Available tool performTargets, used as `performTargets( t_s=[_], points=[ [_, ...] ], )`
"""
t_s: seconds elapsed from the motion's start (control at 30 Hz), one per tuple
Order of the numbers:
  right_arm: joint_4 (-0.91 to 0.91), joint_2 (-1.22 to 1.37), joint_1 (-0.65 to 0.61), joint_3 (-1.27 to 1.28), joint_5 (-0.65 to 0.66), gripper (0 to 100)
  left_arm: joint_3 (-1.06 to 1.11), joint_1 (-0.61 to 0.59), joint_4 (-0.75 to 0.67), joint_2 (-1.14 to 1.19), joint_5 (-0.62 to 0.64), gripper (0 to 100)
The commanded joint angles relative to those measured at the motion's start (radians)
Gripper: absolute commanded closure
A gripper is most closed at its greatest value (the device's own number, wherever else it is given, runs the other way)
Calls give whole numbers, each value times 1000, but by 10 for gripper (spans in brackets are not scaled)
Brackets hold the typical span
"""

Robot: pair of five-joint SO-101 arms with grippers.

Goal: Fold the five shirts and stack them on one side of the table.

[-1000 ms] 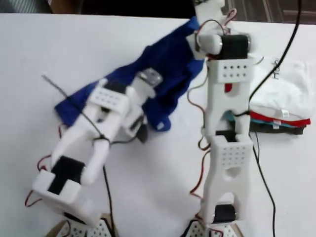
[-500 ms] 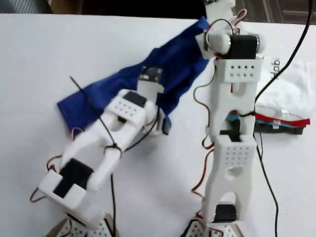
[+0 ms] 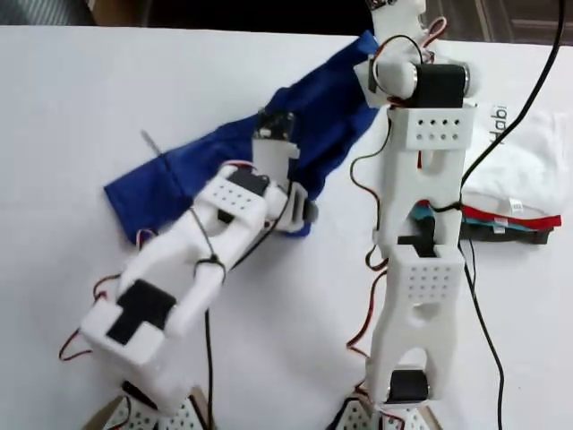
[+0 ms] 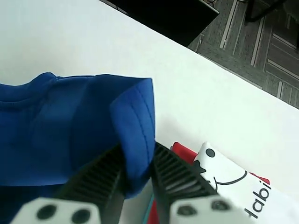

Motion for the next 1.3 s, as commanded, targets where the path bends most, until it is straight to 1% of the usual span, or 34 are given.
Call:
performTargets(
  t_s=[0.0, 0.17, 0.23, 0.33, 0.4, 0.43, 0.5, 0.6, 0.77, 0.87, 0.97, 1.07, 1.13, 1.2, 1.27],
  points=[
    [-13, -84, 15, 0, 8, 978, -12, 6, -32, 38, 9, 699],
    [-13, -79, 8, 0, 8, 978, -33, 6, -32, 55, 3, 713],
    [-13, -77, 7, 0, 8, 978, -45, 0, -26, 48, 2, 789],
    [-5, -77, 7, 0, 5, 978, -74, -12, 2, 41, 2, 993],
    [8, -77, 5, 0, 3, 978, -77, -18, 21, 37, 0, 957],
    [13, -77, 5, 0, 2, 978, -77, -29, 29, 37, -14, 976],
    [15, -84, 8, 0, 2, 978, -87, -48, 57, 34, -64, 972],
    [18, -104, 12, -2, 2, 978, -119, -89, 141, -9, -127, 976],
    [51, -174, -7, 8, 2, 978, -191, -157, 350, -201, -301, 976],
    [54, -225, -21, 11, -11, 978, -194, -227, 459, -354, -473, 976],
    [58, -298, -25, 58, -92, 978, -196, -333, 519, -500, -660, 976],
    [58, -430, -31, 221, -147, 978, -203, -440, 542, -652, -804, 976],
    [58, -547, -35, 362, -161, 978, -199, -489, 542, -755, -896, 976],
    [54, -668, -53, 511, -157, 978, -193, -514, 551, -839, -953, 976],
    [54, -789, -74, 675, -157, 978, -193, -519, 575, -896, -984, 976]
  ],
)
